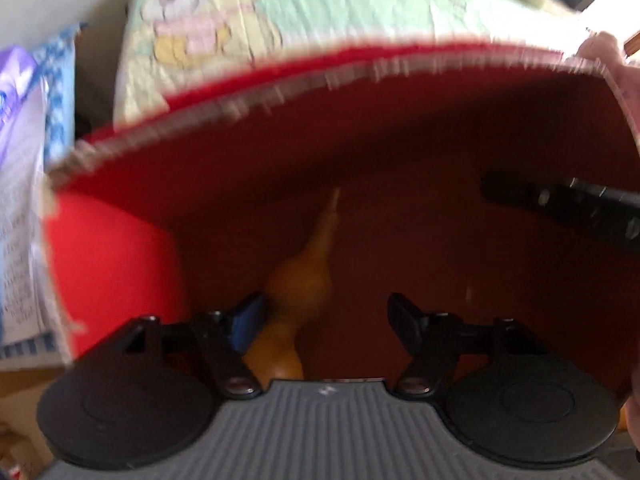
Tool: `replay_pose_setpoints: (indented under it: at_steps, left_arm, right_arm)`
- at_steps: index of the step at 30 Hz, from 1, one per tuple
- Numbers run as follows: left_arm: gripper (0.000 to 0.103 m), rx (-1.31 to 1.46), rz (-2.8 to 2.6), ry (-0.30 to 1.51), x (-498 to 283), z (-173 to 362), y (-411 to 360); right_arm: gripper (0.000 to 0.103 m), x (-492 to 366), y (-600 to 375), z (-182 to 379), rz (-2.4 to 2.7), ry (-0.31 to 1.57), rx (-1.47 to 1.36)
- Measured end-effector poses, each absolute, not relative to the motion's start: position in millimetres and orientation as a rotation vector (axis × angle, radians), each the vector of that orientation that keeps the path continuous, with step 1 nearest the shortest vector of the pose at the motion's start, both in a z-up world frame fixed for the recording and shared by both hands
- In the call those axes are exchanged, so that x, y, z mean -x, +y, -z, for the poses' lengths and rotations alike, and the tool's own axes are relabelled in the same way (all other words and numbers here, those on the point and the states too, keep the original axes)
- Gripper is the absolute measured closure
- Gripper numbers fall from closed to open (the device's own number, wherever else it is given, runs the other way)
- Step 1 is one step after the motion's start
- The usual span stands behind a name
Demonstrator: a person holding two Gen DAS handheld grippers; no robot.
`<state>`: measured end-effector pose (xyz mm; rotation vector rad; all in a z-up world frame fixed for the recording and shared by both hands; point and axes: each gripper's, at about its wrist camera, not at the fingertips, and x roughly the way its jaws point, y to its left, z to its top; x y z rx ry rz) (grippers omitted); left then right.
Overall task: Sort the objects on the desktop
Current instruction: 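Lower the gourd into the red box and open the right gripper, then raise the right gripper out of the box and move back to the items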
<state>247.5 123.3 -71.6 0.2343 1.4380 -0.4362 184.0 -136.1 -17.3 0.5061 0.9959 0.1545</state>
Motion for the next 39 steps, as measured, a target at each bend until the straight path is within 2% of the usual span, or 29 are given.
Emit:
replay_pose_setpoints:
  at_steps: [3,5,13,14,19,24,28,34,39]
  left_arm:
    - [0.034,-0.207,0.439,1.456,-239.8,74.2,117.9]
    - [0.04,-0.2,0.406,1.438,-234.3,69.5,117.5]
    - [0.05,-0.213,0.487,1.2,-194.9,11.4,102.4]
    - [0.053,-0.203,0.533,1.21,-192.3,10.1,95.7]
    - [0.057,-0.209,0.623,1.31,-194.3,31.4,64.1]
    - [0.057,-0.173,0.572,1.459,-208.2,59.4,55.4]
    - [0.054,-0.2,0.486,1.423,-205.3,53.1,49.2]
    - [0.06,-0.116,0.416,1.462,-202.3,51.9,48.0]
    - [0.061,-0.054,0.398,1.472,-184.0,47.6,37.4]
  right_arm:
    - [0.084,-183.1,-135.5,17.4,-0.156,0.995,-0.507]
    - [0.084,-182.5,-135.4,17.2,-0.158,0.991,-0.509]
    - [0.084,-181.7,-137.1,16.5,-0.17,0.966,-0.515]
    - [0.084,-181.5,-137.7,16.4,-0.171,0.961,-0.518]
    - [0.084,-181.2,-139.0,15.7,-0.17,0.953,-0.525]
    - [0.084,-180.3,-139.8,15.4,-0.166,0.944,-0.531]
    - [0.084,-180.5,-140.6,15.4,-0.165,0.941,-0.539]
    - [0.084,-180.7,-140.5,15.4,-0.166,0.941,-0.54]
    - [0.084,-179.9,-140.7,15.4,-0.165,0.942,-0.54]
